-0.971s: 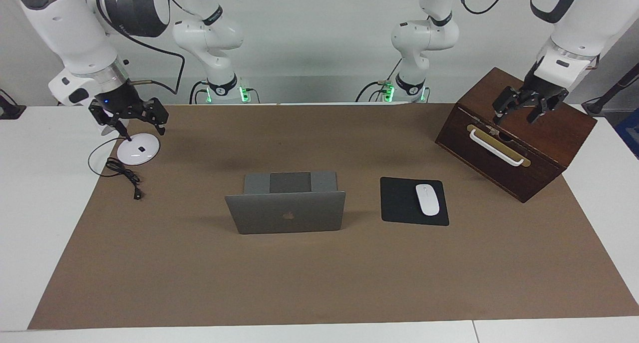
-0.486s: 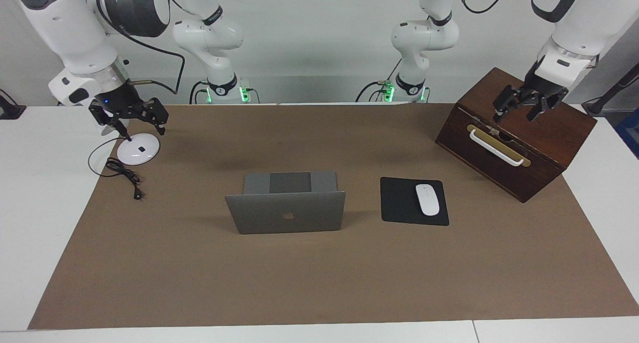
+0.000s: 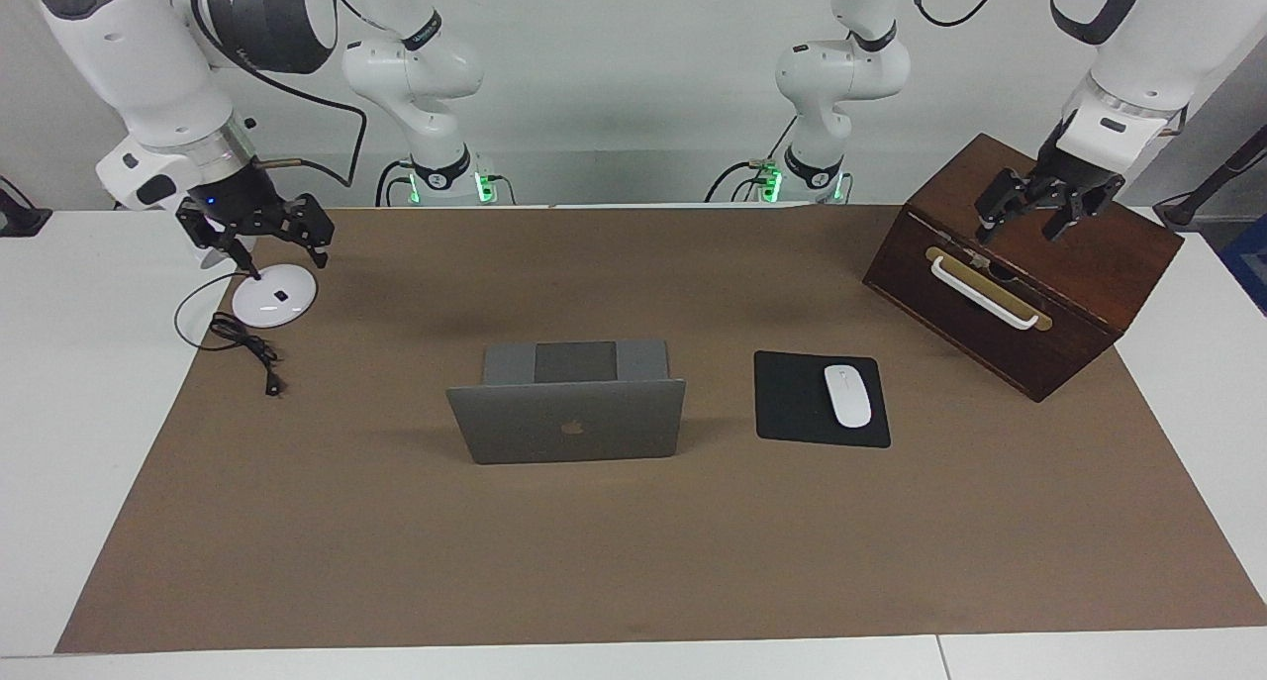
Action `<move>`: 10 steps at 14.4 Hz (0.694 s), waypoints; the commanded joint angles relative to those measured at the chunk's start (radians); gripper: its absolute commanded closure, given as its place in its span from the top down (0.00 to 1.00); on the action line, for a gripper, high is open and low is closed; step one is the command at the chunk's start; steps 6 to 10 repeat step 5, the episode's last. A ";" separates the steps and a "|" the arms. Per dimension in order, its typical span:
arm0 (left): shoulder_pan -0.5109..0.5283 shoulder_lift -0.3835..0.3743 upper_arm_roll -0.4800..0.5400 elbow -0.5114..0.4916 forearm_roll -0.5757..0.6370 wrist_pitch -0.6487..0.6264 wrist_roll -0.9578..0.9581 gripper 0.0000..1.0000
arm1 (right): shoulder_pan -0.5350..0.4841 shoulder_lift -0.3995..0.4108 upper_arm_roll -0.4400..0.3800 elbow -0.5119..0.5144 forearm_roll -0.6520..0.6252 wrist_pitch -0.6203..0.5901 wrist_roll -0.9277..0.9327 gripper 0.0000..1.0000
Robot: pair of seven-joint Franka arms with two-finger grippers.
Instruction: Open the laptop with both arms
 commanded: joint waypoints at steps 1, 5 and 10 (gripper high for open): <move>-0.002 -0.024 -0.004 -0.023 0.023 0.009 -0.010 1.00 | -0.008 0.009 0.003 0.014 0.023 -0.014 -0.015 1.00; -0.003 -0.024 -0.004 -0.023 0.023 0.006 -0.012 1.00 | -0.008 0.007 0.003 0.011 0.023 -0.014 -0.013 1.00; -0.003 -0.024 -0.004 -0.023 0.023 0.006 -0.012 1.00 | -0.008 0.007 0.003 0.011 0.023 -0.014 -0.013 1.00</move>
